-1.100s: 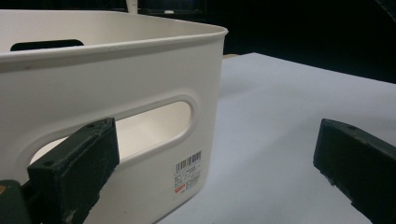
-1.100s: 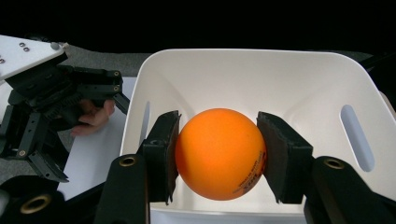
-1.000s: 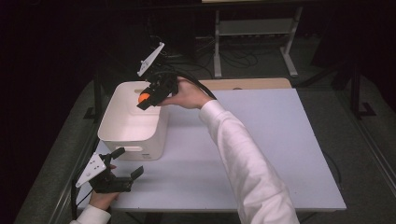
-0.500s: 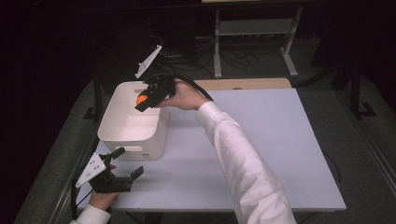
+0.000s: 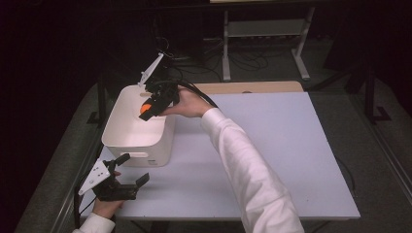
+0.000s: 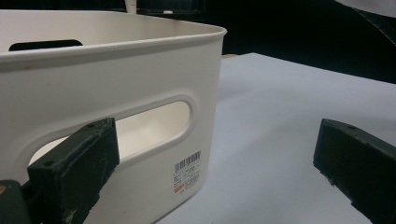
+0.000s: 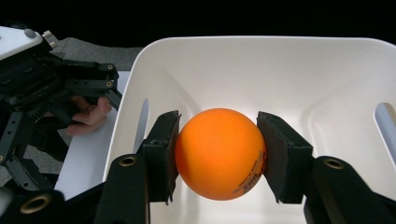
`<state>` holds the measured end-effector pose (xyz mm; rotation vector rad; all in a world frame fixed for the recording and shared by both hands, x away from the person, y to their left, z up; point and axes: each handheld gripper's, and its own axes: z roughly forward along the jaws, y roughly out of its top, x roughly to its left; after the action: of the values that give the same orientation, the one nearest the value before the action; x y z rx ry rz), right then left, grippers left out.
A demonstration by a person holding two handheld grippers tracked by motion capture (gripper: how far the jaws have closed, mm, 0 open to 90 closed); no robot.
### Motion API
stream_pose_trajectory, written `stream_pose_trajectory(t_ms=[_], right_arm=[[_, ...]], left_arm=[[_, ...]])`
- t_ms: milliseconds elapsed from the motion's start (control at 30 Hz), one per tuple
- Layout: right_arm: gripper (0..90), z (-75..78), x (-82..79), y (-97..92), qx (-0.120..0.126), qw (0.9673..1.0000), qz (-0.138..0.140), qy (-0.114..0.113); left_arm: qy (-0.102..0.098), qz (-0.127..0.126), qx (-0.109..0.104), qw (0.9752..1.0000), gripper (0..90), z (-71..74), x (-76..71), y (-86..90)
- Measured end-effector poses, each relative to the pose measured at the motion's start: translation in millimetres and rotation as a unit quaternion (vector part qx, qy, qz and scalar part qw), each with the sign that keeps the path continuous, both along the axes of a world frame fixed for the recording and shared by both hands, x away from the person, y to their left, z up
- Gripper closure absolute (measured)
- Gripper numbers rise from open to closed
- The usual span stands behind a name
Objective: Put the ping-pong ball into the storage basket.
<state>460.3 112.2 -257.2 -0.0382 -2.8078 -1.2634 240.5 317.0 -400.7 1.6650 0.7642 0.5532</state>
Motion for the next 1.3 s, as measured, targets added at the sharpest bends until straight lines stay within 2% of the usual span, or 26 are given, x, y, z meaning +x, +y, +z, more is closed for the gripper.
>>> stream_pose_trajectory(t_ms=[400, 467, 500, 533, 567, 600, 633, 733, 1033, 1167, 1300], right_arm=[[49.2, -9.2, -0.8, 8.3, -0.005, 0.9999, 0.005, 0.016], [39.1, -9.3, 0.1, 8.1, 0.000, 0.9999, 0.002, 0.017], [39.1, -9.3, 0.1, 8.1, 0.000, 0.9999, 0.002, 0.017], [30.2, -9.4, 1.9, 7.0, 0.002, 0.9998, -0.008, 0.017], [30.2, -9.4, 1.9, 7.0, 0.002, 0.9998, -0.008, 0.017], [22.3, -8.0, 2.0, 4.3, 0.000, 0.9996, -0.020, 0.017], [22.3, -8.0, 2.0, 4.3, 0.000, 0.9996, -0.020, 0.017], [13.0, -6.6, 3.1, -0.7, -0.004, 0.9993, -0.038, 0.007], [0.8, 2.4, 2.6, -24.0, 0.010, 0.9979, -0.064, -0.005], [0.0, 6.0, 1.6, -32.8, 0.018, 0.9968, -0.077, -0.015], [0.0, 7.6, -0.5, -42.8, 0.025, 0.9957, -0.088, -0.015]], left_arm=[[0.001, -0.001, 0.001, 1.0000, 0.0, 0.2, -0.2, 0.0], [0.001, -0.001, 0.001, 1.0000, 0.0, 0.2, -0.2, 0.1], [0.001, -0.001, 0.001, 1.0000, 0.0, 0.2, -0.2, 0.1], [0.001, -0.001, 0.001, 1.0000, 0.0, 0.2, -0.2, 0.0], [0.001, -0.001, 0.001, 1.0000, 0.0, 0.2, -0.2, 0.0], [0.001, -0.001, 0.001, 1.0000, 0.0, 0.3, -0.3, -0.1], [0.001, -0.001, 0.001, 1.0000, 0.0, 0.3, -0.3, -0.1], [0.003, -0.001, 0.001, 1.0000, 0.0, 0.4, -0.3, -0.1], [0.001, -0.001, -0.003, 1.0000, 0.0, -0.1, 0.1, -1.1], [-0.001, -0.001, -0.004, 1.0000, 0.0, -0.3, 0.2, -0.8], [-0.001, -0.001, -0.001, 1.0000, 0.0, -0.3, 0.0, -0.3]])
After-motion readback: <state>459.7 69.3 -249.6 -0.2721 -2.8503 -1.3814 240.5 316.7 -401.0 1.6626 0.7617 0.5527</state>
